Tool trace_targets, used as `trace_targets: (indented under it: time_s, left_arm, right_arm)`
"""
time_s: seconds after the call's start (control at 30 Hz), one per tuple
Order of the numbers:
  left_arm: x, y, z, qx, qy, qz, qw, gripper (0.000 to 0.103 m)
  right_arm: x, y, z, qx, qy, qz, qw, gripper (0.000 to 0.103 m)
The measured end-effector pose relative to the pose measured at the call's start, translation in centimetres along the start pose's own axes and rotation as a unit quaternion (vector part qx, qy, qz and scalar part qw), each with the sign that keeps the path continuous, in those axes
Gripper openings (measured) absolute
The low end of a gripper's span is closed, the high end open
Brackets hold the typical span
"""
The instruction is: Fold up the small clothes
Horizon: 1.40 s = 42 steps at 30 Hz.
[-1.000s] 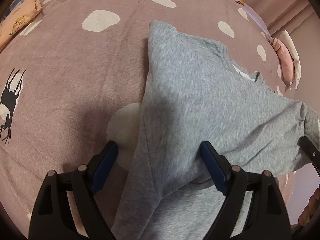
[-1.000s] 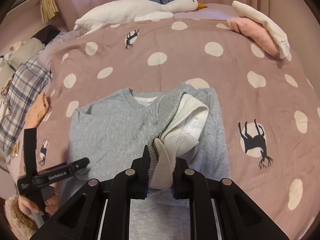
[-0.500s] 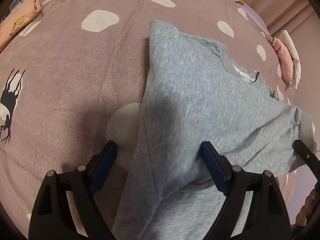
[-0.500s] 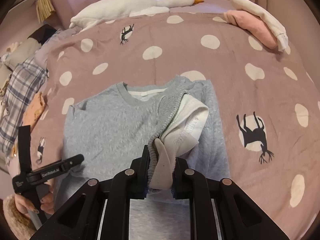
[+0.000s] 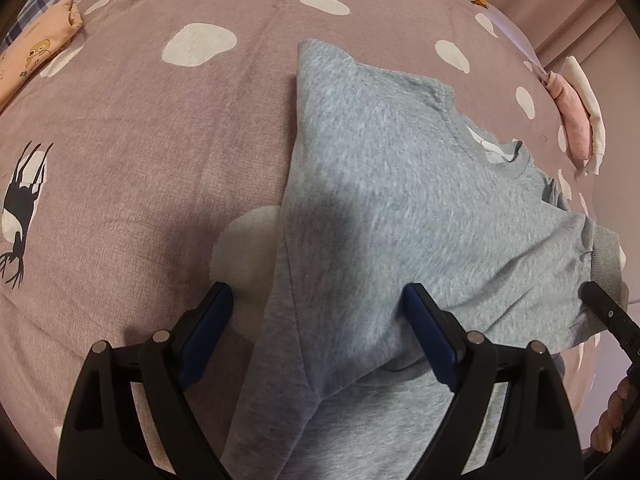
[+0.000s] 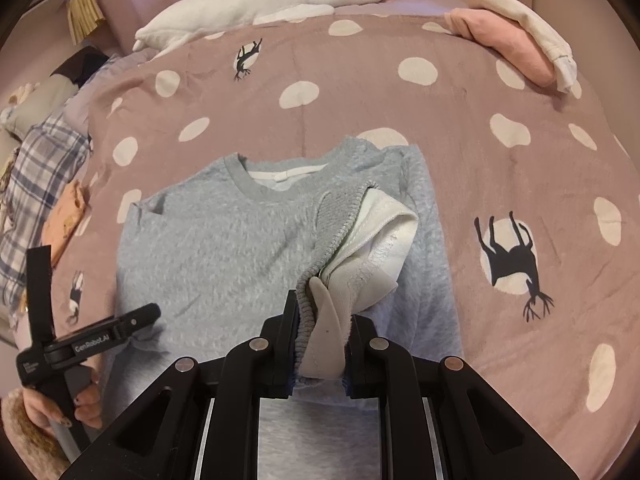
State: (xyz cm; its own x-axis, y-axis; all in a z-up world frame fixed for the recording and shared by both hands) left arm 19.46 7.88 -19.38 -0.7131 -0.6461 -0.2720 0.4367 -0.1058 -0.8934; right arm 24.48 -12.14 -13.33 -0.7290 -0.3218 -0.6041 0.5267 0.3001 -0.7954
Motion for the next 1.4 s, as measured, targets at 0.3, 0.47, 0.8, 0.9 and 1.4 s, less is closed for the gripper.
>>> trace_targets:
  time_s: [0.3,0.47,0.8,0.9,1.4]
  left_arm:
    - [0.0,0.2,0.3,-0.005,0.0,0.003,1.0,0.09]
    - [0.0,0.2,0.3,-0.004,0.003,0.002,1.0,0.09]
    - [0.2,0.2,0.4,-0.006,0.005,0.007,0.9999,0.091]
    - [0.2,0.2,0.5,-0.007,0.007,0.009,0.9999,0.091]
    - [0.2,0.4,0.7,-0.01,0.012,0.011,0.9998,0.093]
  right_arm:
    - [0.4,0.9,0.2,0.004,-0.003,-0.012,1.0,0.017]
    - [0.6,1.4,0.5,0.005,0.002,-0.022,1.0,0.017]
    - [0.7,2.0,0.6,0.009,0.007,-0.033,0.999,0.017]
    - [0.6,2.1,0.6,0.01,0.009,-0.035,0.999,0.017]
    - [0.7,2.2,0.7,0.009,0.012,-0.04,0.999,0.017]
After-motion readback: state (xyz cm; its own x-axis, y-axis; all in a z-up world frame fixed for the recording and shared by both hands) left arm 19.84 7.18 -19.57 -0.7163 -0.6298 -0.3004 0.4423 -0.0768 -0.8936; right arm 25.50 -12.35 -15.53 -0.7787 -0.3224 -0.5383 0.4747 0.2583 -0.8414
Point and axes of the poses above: each gripper's, at about its wrist camera, not at the fingertips, and y roughly the way its jaws point, z to its right, x to its underside, the point moved 4 cm from there along y, roughly the way its jaws point, and after that the axes turned 12 degrees about -y, right-handed, at the moved point
